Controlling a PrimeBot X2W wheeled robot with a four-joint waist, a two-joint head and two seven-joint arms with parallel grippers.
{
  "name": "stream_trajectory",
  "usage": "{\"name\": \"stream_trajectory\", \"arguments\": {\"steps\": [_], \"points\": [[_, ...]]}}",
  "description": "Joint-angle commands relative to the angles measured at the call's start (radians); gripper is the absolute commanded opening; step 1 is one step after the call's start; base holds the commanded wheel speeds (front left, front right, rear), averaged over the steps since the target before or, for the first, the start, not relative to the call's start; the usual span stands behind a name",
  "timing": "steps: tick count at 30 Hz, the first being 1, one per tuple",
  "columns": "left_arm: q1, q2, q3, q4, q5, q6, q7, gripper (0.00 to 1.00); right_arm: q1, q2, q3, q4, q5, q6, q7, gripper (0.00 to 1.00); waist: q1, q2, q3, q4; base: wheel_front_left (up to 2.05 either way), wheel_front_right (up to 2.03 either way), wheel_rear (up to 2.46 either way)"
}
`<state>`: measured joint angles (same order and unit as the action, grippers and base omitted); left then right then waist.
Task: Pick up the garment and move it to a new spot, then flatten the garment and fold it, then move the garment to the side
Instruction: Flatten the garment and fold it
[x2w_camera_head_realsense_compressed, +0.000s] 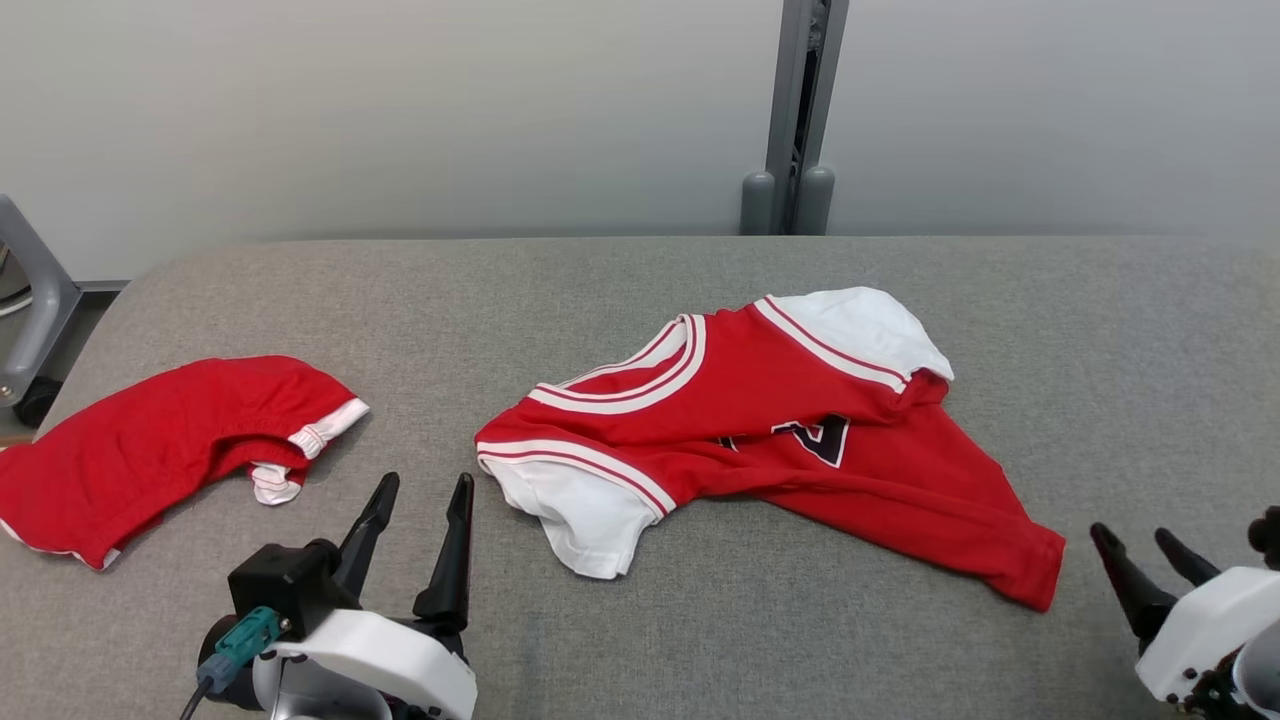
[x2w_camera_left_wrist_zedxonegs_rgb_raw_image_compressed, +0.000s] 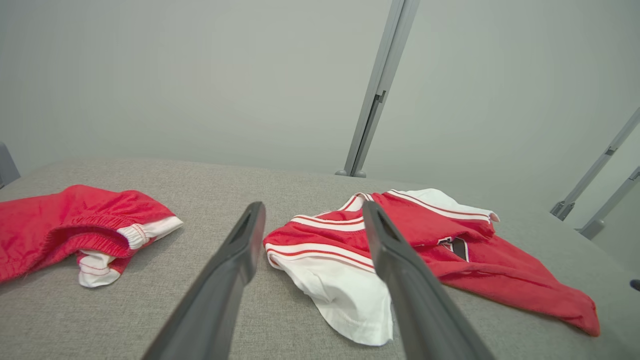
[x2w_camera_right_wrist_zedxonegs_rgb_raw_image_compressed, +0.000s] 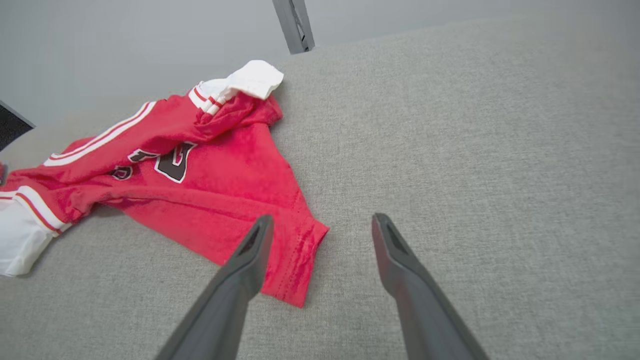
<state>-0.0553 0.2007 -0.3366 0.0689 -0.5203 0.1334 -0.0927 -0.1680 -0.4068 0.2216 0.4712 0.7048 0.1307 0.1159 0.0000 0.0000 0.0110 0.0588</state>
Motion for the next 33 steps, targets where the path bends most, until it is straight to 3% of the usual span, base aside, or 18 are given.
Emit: {"name": "stream_trajectory", "arguments": {"steps": [1,8,16,29,33], "points": [[0.007,0.005,0.001,-0.005,-0.006,0.006,-0.001,1.0,0.031,0.012,-0.048,-0.026,0.003,0.0,-0.023,1.0,0.0,0.0,-0.005,-0.003,0.0,0.0,0.0],[0.014,0.01,0.003,-0.016,-0.008,0.011,-0.002,1.0,0.147,0.12,-0.219,-0.15,-0.03,0.0,-0.08,1.0,0.0,0.0,-0.005,-0.01,0.0,0.0,0.0],[0.016,0.013,0.014,-0.02,-0.019,0.019,-0.007,1.0,0.172,0.236,-0.263,-0.234,-0.115,0.0,-0.045,1.0,0.0,0.0,0.018,-0.037,0.0,0.0,0.0],[-0.032,0.005,-0.005,0.003,-0.024,0.003,-0.007,1.0,-0.088,0.299,-0.377,0.042,-0.169,0.0,0.214,1.0,0.0,0.0,0.063,-0.015,0.0,0.0,0.0],[-0.038,0.005,-0.008,0.009,-0.025,0.003,-0.009,1.0,-0.134,0.313,-0.408,0.084,-0.186,0.0,0.245,1.0,0.0,0.0,0.065,-0.004,0.0,0.0,0.0]]}}
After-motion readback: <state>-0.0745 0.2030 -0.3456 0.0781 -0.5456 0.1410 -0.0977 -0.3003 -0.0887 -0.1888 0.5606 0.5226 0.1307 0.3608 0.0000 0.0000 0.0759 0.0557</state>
